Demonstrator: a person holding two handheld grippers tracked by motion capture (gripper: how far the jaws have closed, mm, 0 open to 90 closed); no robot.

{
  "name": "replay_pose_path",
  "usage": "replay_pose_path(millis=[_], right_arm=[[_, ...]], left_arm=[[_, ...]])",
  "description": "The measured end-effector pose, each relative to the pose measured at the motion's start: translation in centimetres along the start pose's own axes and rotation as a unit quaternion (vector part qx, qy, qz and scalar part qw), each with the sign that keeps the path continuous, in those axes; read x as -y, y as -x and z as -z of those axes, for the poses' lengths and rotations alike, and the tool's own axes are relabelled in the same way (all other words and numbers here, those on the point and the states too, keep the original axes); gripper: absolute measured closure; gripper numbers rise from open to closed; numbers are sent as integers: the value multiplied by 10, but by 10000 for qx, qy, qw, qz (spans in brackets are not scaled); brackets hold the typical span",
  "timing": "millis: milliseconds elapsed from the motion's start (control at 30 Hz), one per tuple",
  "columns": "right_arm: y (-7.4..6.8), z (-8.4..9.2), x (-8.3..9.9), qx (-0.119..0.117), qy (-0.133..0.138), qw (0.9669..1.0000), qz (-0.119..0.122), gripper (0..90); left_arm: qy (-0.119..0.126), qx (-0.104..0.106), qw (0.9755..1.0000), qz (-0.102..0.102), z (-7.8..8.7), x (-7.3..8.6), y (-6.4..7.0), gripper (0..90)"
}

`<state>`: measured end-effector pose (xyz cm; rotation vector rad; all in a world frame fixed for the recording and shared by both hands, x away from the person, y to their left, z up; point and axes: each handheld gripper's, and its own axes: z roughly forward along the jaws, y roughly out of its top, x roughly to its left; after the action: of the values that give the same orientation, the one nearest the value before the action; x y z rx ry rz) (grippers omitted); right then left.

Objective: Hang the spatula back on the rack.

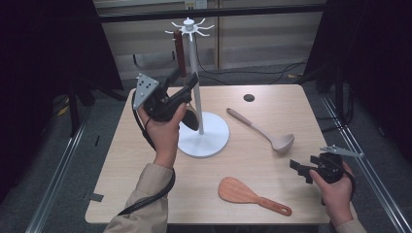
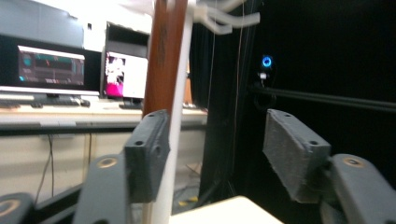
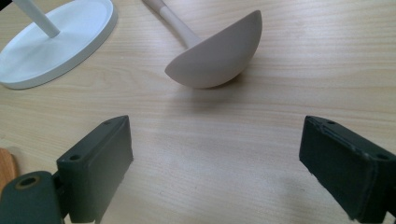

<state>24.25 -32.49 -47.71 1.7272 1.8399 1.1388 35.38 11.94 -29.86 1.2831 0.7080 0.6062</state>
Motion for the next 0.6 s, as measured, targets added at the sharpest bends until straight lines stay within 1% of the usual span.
replay_pose_path(millis=[33,67,100,133,167,200,233,267,300,333,400,433,467,500,533,567,600], right_arm=[[0,0,0,-6,1,10000,-5,90],[0,0,0,-18,2,10000,-23,91],[0,0,0,-18,2,10000,-23,91],[0,-1,0,-11,5,10000,-17,90],[0,-1,0,-11,5,10000,-17,90],[0,-1,0,-7,-1,10000,-6,91],[0,-1,0,-12,2,10000,-20,91],[0,-1,0,-12,2,10000,-20,91],[0,0,0,-6,15,10000,-6,91],[0,-1,0,-4,22,10000,1,91],[-1,-1,0,-6,28,10000,9,90],[-1,-1,-1,-7,33,10000,18,91],[-1,-2,-1,-11,25,10000,7,90],[-1,-2,-1,5,41,10000,36,90],[-1,-2,-1,5,41,10000,36,90],[-2,-2,-2,11,59,10000,37,90],[-2,-3,-3,30,80,9999,86,90]], left_arm=[[0,0,10000,0,0,0,0,378],[-76,30,10000,-49,1,4,0,365],[-122,17,9999,-46,2,9,0,365],[-239,80,9997,-63,4,16,-1,340],[-239,80,9997,-63,4,16,-1,331],[-223,34,9997,-1,5,20,0,331],[-343,92,9994,-45,8,27,-1,314],[-343,92,9994,-45,8,27,-1,309],[-474,119,9987,-153,11,33,-1,305],[-533,120,9984,-176,12,36,-1,300],[-581,136,9981,-180,14,41,-2,290],[-561,112,9983,-74,15,45,0,283],[-670,123,9975,-178,18,46,-2,280],[-670,123,9975,-178,18,46,-2,278],[-675,123,9976,-132,20,50,-2,278],[-704,106,9974,-143,22,53,-2,274],[-783,142,9968,-116,26,58,-2,267]])
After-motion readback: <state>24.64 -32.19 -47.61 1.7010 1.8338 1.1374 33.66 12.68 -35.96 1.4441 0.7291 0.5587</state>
